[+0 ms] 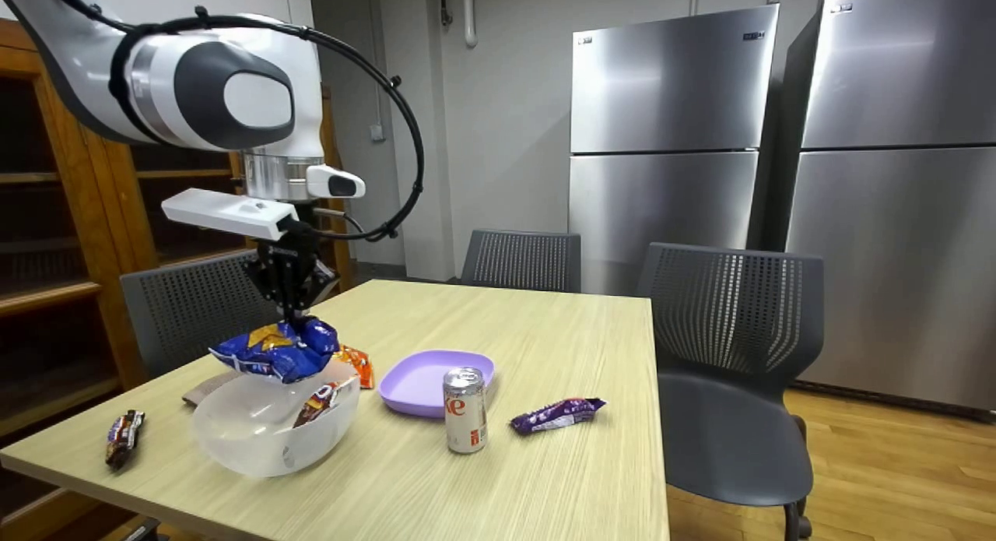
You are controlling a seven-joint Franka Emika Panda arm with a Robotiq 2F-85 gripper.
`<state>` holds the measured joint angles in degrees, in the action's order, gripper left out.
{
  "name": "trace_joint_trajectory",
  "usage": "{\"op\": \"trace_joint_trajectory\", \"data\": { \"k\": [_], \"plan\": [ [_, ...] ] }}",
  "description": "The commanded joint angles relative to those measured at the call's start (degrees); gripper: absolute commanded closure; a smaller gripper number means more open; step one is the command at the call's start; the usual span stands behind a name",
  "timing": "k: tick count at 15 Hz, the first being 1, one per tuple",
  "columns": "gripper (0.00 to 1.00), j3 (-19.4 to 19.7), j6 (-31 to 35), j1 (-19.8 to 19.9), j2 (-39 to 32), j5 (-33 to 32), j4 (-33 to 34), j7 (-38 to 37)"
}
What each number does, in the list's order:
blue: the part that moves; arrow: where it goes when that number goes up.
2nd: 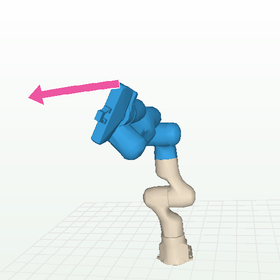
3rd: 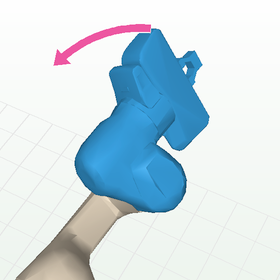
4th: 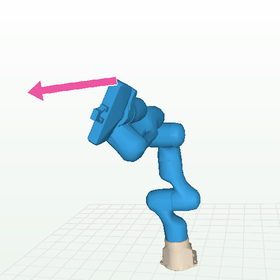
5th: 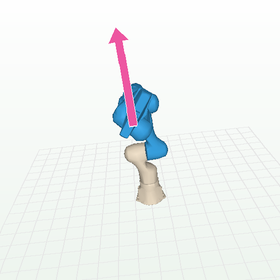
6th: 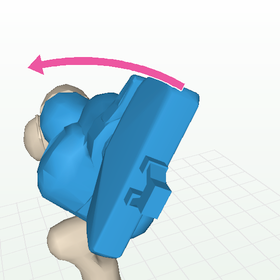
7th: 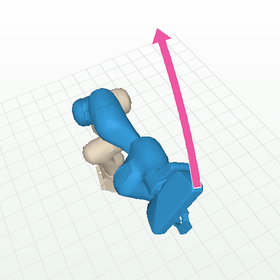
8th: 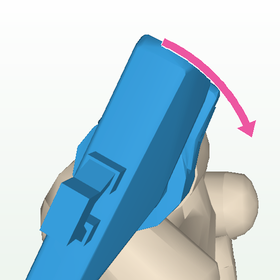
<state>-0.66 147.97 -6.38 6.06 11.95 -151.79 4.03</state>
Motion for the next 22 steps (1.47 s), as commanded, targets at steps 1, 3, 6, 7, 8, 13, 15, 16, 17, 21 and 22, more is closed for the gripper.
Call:
{"op": "trace_joint_trajectory", "data": {
  "k": [1,3,6,7,8,13,15,16,17,21,22],
  "plan": [
    [1.0,-1.4,1.2,0.11,-1.59,2.31,0.18,-3.1],
    [1.0,-1.51,1.47,-0.11,-3.1,4.88,0.55,-2.43],
    [1.0,-2.06,1.45,-0.13,-5.37,8.22,1.16,-1.76],
    [1.0,-2.29,1.54,-0.06,-5.87,8.97,1.21,-1.74],
    [1.0,-2.51,1.67,0.01,-6.37,9.6,1.32,-1.74],
    [1.0,-3.4,2.46,0.28,-8.05,10.99,1.74,-1.87],
    [1.0,-3.62,2.98,0.32,-8.5,11.03,1.97,-2.15],
    [1.0,-3.67,3.0,0.41,-8.8,11.23,2.36,-2.2],
    [1.0,-3.71,3.22,0.46,-8.96,11.41,2.54,-2.15],
    [0.73,-3.71,3.28,0.58,-9.52,11.1,3.23,-2.42],
    [0.66,-3.68,3.17,0.66,-9.3,11.02,3.19,-2.2]
  ]
}}
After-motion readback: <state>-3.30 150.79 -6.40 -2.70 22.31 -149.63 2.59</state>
